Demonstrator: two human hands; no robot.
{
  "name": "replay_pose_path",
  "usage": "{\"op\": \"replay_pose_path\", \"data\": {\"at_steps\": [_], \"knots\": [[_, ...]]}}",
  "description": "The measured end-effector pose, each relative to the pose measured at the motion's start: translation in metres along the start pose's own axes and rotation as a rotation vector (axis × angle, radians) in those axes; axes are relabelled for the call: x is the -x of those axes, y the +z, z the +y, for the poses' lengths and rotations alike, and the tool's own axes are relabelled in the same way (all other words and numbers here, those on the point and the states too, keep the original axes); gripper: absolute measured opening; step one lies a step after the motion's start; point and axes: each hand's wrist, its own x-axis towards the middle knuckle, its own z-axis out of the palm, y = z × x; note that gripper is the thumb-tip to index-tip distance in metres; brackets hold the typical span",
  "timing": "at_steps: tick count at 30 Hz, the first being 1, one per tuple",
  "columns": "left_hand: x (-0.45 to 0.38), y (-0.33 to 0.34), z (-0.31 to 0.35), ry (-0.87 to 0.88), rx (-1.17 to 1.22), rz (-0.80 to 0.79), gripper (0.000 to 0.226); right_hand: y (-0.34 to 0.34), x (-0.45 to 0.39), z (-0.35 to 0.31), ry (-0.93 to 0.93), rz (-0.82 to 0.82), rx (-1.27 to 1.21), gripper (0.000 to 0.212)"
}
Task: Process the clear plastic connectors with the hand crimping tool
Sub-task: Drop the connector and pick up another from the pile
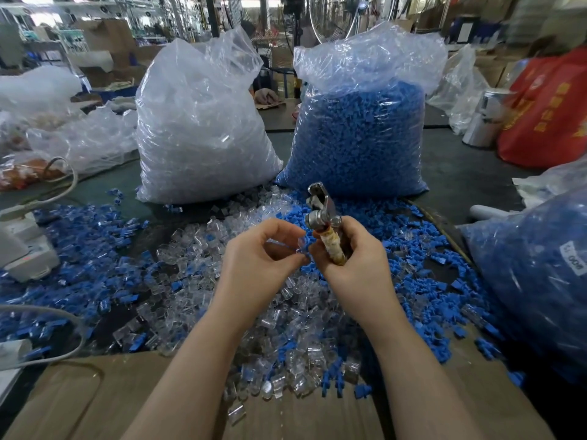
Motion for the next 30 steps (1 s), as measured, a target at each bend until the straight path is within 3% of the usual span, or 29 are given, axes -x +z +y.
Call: {"op": "replay_pose_path", "data": {"at_steps": [8,12,30], "knots": [[-0.0015,-0.0020,0.0068,-0.092,0.113,-0.008,0.025,-0.0004,-0.0004,0.0013,-0.009,0.006,-0.029,0.025],[-0.0017,-0.0032,0.0077,-0.071,0.102,-0.016,0.028,0.0006,-0.0010,0.0044,0.007,-0.005,-0.007,0.016],[-0.0012,-0.0040,0.0088,-0.043,0.147,-0.001,0.028,0.0005,-0.0018,0.0069,0.061,0.005,0.007,0.014]]}}
